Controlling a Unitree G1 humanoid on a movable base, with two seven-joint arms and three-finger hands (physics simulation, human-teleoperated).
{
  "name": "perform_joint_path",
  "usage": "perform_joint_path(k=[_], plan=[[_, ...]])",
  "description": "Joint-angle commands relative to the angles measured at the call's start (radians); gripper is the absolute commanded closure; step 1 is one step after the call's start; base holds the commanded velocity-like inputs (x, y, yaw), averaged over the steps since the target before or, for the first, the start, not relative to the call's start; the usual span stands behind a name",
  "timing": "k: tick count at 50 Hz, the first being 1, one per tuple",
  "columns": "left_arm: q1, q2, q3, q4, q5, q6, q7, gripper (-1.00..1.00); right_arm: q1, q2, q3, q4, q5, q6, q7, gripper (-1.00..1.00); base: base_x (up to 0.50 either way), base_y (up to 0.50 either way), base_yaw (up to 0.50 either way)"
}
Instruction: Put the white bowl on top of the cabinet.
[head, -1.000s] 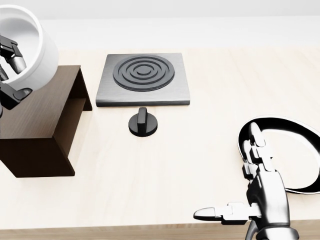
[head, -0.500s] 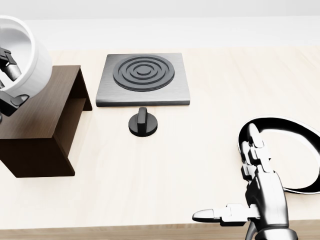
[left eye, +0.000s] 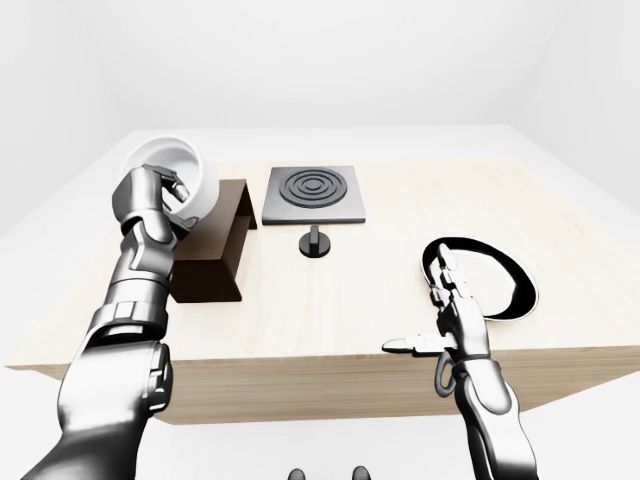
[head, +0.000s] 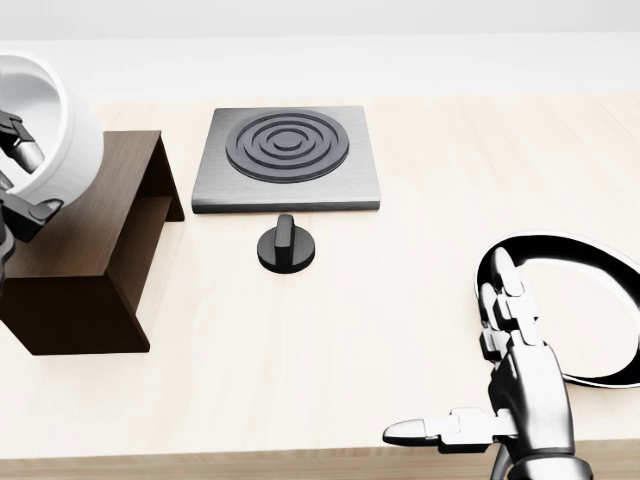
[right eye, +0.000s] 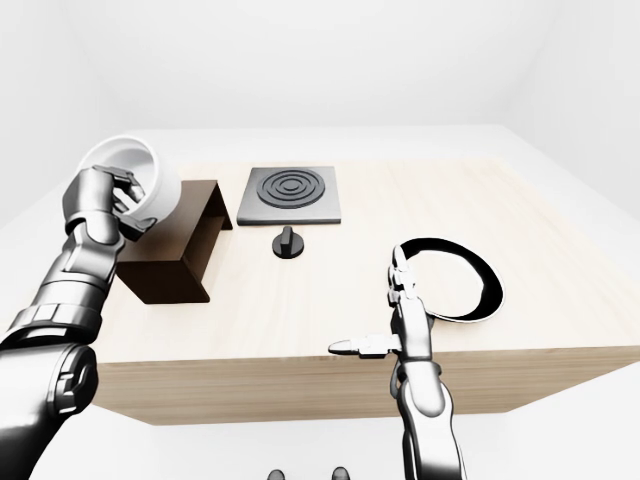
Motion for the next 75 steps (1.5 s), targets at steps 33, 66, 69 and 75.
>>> perform_joint_path(k=[33,66,69,75], plan=[[-0.034,-0.028,-0.023,0.126,0.037,0.0,0.127,1.0,0.006,-0.001,0.009,0.007,-0.004,-0.008,0.007,-1.0,0.0,0.0,0.0],[-0.057,-0.036,-0.026,0.126,0.038,0.0,0.14,-1.0,0.007,0.0,0.018,0.009,-0.011,-0.006,0.009,-1.0,0.0,0.0,0.0],[-0.055,-0.037,-0.024,0.125,0.037,0.0,0.141,-1.0,0.008,0.0,0.02,0.011,-0.012,-0.009,0.01,-1.0,0.0,0.0,0.0],[-0.047,-0.039,-0.024,0.116,0.035,0.0,0.142,-1.0,0.009,0.001,0.024,0.017,-0.016,-0.013,0.009,-1.0,0.0,0.0,0.0]])
